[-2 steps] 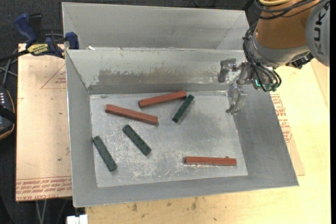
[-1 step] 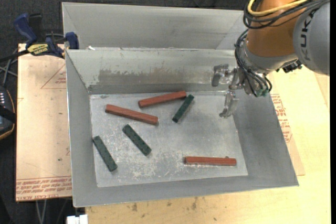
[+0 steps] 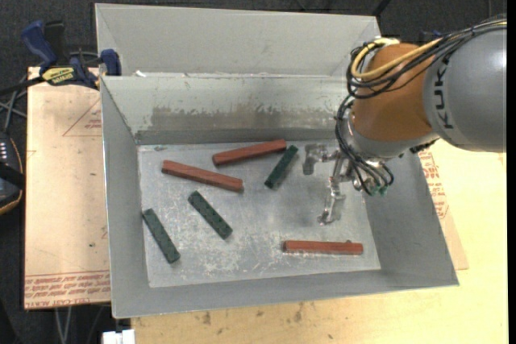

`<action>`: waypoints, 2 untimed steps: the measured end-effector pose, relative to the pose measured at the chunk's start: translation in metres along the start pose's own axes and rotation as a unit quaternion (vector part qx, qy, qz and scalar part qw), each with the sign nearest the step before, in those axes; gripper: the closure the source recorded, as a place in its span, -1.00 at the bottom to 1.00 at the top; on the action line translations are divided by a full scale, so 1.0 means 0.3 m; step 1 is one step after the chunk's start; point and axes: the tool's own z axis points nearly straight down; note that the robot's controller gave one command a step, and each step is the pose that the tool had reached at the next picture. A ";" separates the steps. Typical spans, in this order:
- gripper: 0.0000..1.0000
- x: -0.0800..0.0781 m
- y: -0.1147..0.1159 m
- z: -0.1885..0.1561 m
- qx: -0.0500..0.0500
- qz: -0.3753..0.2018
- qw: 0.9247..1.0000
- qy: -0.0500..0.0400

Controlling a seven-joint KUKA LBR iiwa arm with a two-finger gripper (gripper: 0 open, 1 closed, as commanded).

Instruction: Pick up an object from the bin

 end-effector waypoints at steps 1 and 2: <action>-1.00 0.030 0.179 0.092 0.000 -0.016 1.000 0.004; 1.00 0.173 0.156 0.126 -0.001 -0.136 0.991 -0.001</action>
Offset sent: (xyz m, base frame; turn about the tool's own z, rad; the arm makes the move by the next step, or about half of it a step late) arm -0.0576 0.0418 -0.0415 -0.2755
